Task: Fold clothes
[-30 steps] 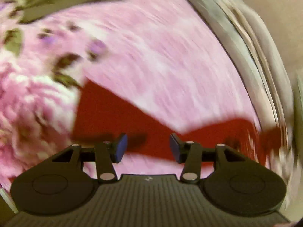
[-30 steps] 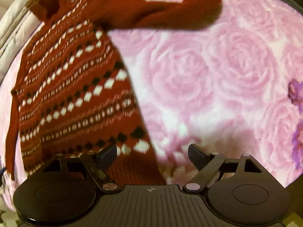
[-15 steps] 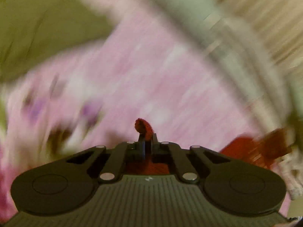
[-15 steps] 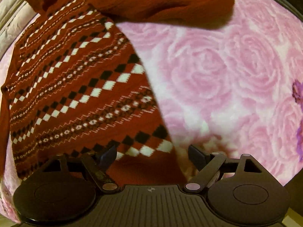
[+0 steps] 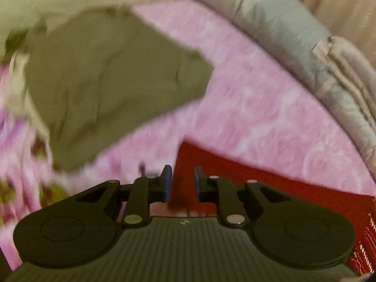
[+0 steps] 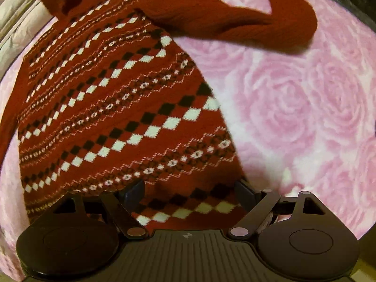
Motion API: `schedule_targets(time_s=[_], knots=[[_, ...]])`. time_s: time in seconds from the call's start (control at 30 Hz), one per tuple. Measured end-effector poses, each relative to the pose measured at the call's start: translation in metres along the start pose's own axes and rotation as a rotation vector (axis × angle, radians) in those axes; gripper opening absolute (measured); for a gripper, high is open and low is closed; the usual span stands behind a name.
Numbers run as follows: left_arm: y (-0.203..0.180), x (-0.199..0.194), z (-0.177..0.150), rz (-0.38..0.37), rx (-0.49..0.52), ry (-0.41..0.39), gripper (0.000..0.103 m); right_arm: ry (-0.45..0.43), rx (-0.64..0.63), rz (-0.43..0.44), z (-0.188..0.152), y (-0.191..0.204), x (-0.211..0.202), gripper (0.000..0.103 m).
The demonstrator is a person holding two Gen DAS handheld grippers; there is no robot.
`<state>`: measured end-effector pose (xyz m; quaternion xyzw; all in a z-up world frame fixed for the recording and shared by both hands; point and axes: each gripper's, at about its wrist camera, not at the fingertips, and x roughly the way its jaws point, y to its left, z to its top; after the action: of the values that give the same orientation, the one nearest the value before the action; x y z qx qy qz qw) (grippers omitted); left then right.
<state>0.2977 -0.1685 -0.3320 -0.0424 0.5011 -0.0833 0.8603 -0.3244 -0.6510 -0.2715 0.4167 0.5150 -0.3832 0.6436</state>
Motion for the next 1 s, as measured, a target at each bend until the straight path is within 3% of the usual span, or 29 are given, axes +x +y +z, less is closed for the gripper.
schedule_targets(time_s=[0.13,0.33,0.47,0.57,0.6,0.63,0.67,0.7,0.77,0.8,0.9,1.0], knots=[[-0.024,-0.02,-0.039,-0.056,-0.01,0.059,0.014,-0.108,0.004,-0.079,0.006,-0.026,-0.015,0.085],[-0.082,-0.053,-0.093,-0.197,0.031,0.152,0.014,-0.418,-0.021,-0.248,0.06,-0.073,-0.047,0.085],[-0.128,-0.07,-0.123,-0.257,0.086,0.175,0.016,-0.49,-0.103,-0.261,0.121,-0.092,-0.033,0.085],[-0.155,-0.079,-0.142,-0.277,0.121,0.181,0.017,-0.484,-0.076,-0.22,0.166,-0.115,-0.01,0.084],[-0.162,-0.083,-0.148,-0.281,0.128,0.182,0.018,-0.467,-0.042,-0.192,0.18,-0.128,-0.002,0.078],[-0.168,-0.085,-0.155,-0.287,0.131,0.186,0.018,-0.443,0.006,-0.155,0.193,-0.144,0.006,0.059],[-0.173,-0.087,-0.162,-0.289,0.13,0.193,0.018,-0.404,0.062,-0.111,0.204,-0.16,0.016,0.051],[-0.179,-0.088,-0.169,-0.291,0.125,0.2,0.018,-0.345,0.128,-0.056,0.211,-0.175,0.027,0.051],[-0.188,-0.091,-0.181,-0.295,0.12,0.211,0.018,-0.308,0.223,0.064,0.212,-0.199,0.037,0.012],[-0.192,-0.092,-0.186,-0.298,0.118,0.216,0.018,-0.32,0.242,0.124,0.208,-0.206,0.035,0.005],[-0.206,-0.095,-0.197,-0.307,0.121,0.23,0.018,-0.512,0.237,0.216,0.173,-0.219,-0.01,0.005],[-0.22,-0.098,-0.206,-0.318,0.124,0.244,0.018,-0.68,0.323,0.203,0.126,-0.239,-0.064,0.005]])
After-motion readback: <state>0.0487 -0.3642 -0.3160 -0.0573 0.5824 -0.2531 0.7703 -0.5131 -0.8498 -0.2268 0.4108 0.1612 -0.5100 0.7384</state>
